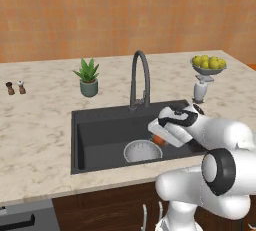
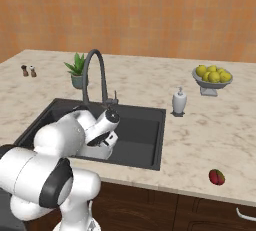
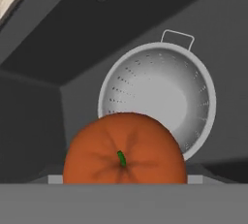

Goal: Put the colander in the sink, put the orange, mango in the colander, and turn on the sink faucet and pour water over the colander.

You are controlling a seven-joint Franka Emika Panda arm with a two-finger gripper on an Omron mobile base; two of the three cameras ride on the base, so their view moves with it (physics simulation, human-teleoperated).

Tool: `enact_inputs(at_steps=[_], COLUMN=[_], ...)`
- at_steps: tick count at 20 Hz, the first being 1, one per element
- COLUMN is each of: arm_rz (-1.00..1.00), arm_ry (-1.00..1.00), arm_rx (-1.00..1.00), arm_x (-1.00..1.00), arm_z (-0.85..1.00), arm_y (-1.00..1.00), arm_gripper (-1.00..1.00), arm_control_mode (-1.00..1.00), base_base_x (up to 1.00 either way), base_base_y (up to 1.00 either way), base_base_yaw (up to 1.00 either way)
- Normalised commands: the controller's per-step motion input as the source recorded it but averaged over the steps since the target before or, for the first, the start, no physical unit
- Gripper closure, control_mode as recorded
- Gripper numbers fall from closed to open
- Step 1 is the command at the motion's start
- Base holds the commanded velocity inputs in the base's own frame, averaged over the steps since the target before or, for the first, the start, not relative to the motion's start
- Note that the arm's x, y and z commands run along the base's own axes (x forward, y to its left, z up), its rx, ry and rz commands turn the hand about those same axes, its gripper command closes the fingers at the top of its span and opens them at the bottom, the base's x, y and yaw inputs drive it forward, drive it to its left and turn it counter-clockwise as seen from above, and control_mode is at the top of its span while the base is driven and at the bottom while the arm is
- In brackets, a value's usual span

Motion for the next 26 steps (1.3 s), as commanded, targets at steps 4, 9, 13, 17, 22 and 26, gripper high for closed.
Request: enact_inputs(at_steps=[4,9,13,17,22,26], arm_rz=[0.00,0.01,0.01,0.01,0.00,0.00], arm_ry=[0.10,0.09,0.02,0.00,0.00,0.00], arm_rx=[0.00,0.00,0.00,0.00,0.00,0.00], arm_x=[0.24,0.17,0.14,0.18,0.17,0.08], arm_z=[-0.53,-0.47,-0.24,-0.22,-0.34,-0.38], arm_y=[0.00,0.03,0.25,0.25,0.06,0.00], arm_gripper=[1.00,1.00,1.00,1.00,1.00,1.00], arm_control_mode=[-1.00,-1.00,-1.00,-1.00,-1.00,-1.00], base_base_x=[0.00,0.00,0.00,0.00,0.00,0.00], base_base_y=[0.00,0.00,0.00,0.00,0.00,0.00], base_base_yaw=[0.00,0.00,0.00,0.00,0.00,0.00])
